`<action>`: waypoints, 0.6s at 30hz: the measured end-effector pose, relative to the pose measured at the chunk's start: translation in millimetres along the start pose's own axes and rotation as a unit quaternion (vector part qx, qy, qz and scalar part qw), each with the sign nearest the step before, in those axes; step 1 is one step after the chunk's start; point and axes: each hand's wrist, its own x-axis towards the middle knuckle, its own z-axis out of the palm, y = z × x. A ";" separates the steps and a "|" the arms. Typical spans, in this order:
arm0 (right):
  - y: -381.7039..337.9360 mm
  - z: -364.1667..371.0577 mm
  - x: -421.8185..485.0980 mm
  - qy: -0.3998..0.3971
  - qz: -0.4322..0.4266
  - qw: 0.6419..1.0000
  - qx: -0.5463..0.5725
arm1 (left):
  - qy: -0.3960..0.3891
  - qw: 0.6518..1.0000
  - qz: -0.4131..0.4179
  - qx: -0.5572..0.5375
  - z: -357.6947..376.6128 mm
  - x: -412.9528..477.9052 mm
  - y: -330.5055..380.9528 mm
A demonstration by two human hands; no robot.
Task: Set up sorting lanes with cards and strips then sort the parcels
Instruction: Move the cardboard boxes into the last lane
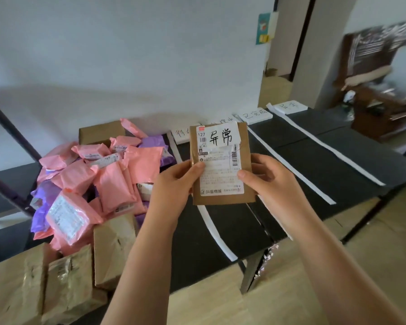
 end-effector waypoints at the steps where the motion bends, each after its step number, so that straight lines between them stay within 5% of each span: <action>1: 3.4 -13.9 1.5 0.004 0.004 1.000 0.001 | -0.004 1.000 0.003 0.003 14.6 2.6 1.0; 18: 121.3 -315.2 25.0 0.081 0.076 0.991 -0.077 | -0.134 0.974 0.028 0.180 339.0 22.8 1.9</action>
